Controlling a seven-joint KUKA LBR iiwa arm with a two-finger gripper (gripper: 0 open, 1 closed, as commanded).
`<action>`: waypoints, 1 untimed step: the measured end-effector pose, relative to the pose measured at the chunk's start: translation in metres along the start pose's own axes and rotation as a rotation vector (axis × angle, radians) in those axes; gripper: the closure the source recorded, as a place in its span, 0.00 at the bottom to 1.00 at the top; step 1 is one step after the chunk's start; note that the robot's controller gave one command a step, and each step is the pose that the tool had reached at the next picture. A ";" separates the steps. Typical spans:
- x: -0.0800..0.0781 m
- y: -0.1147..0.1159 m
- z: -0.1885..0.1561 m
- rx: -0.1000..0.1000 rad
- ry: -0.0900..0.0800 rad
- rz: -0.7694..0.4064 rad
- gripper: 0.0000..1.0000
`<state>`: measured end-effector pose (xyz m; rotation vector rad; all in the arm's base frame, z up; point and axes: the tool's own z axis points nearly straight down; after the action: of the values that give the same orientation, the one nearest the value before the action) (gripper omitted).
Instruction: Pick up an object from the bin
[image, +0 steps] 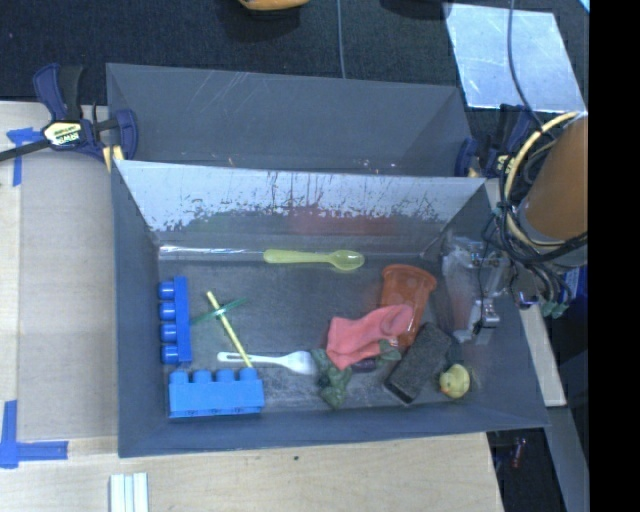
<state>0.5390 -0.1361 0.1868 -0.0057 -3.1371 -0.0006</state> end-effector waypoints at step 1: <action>-0.002 0.001 -0.004 0.002 -0.008 -0.003 0.00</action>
Offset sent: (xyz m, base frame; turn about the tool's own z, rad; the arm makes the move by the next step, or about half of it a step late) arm 0.0372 0.0723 -0.1168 -0.2824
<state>0.5410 -0.1355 0.1912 -0.0008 -3.1455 0.0019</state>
